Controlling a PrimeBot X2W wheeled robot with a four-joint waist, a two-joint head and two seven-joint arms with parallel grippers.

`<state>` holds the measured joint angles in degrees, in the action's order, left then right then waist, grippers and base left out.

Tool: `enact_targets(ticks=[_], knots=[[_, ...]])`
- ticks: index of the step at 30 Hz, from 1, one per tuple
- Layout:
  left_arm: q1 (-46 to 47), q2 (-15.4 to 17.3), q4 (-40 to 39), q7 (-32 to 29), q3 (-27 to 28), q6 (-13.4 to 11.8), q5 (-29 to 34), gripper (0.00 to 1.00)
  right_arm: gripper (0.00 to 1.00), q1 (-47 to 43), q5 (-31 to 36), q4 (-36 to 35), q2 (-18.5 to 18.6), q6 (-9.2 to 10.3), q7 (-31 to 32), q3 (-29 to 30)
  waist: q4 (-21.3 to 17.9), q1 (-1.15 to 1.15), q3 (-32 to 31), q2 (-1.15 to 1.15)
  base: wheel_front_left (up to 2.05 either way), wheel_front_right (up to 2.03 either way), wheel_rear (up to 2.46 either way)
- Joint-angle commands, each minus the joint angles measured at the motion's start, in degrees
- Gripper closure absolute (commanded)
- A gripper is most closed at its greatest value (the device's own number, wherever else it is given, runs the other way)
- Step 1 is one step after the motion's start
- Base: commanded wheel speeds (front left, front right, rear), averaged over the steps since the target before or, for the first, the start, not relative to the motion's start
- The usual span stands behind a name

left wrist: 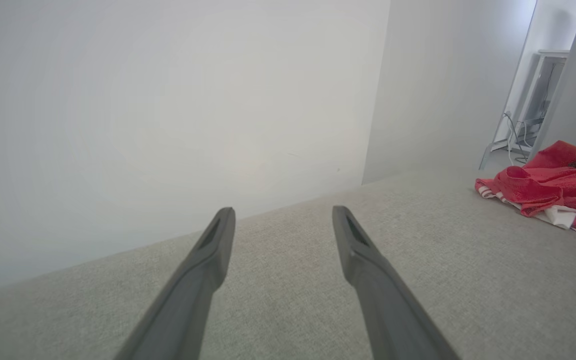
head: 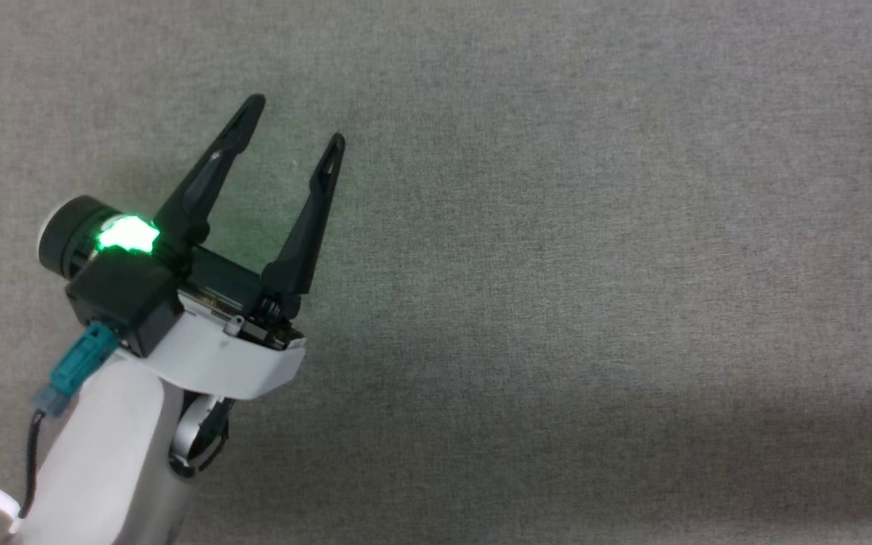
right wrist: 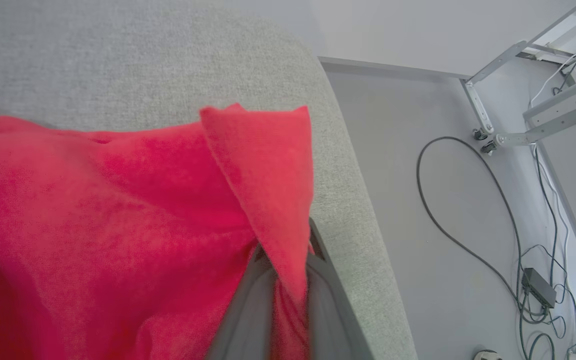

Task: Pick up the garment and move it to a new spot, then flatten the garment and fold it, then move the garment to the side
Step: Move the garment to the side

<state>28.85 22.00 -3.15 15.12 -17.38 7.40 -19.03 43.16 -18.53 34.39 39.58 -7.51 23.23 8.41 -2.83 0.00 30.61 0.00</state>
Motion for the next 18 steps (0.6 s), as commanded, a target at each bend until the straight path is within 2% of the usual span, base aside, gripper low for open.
enact_targets(ticks=[1, 12, 14, 15, 18], knots=[[0.35, 0.12, -0.19, -0.03, -0.01, 0.13, 0.53, 0.00, 1.00, 0.73, 0.51, 0.50, -0.71, 0.05, -0.41, -0.22, 0.07, 0.00, 0.59, 0.00, 0.00, 0.00, 0.00], [0.21, 1.05, -1.55, -0.02, -0.86, 0.13, 0.29, 0.00, 1.00, 4.29, 5.34, 7.63, -3.02, 0.06, -4.59, 0.69, -0.57, 0.00, 1.28, 0.00, 0.00, 0.00, 0.00], [0.17, 1.08, -1.61, -0.03, -0.92, 0.13, 0.25, 0.00, 0.52, 4.71, 5.54, 8.38, -3.33, 0.06, -5.50, 1.10, -0.70, 0.00, 1.26, 0.00, 0.00, 0.00, 0.00], [0.08, 1.04, -1.54, -0.02, -0.96, 0.13, 0.20, 0.00, 0.00, 4.85, 5.76, 8.79, -3.51, 0.06, -5.82, 1.17, -0.77, 0.00, 1.14, 0.00, 0.00, 0.00, 0.00], [-0.88, 0.44, -0.74, -0.03, -0.55, 0.13, -0.12, 0.00, 0.00, 5.26, 6.27, 9.25, -3.79, 0.06, -7.55, 1.16, -0.86, 0.00, 0.02, 0.00, 0.00, 0.00, 0.00]])
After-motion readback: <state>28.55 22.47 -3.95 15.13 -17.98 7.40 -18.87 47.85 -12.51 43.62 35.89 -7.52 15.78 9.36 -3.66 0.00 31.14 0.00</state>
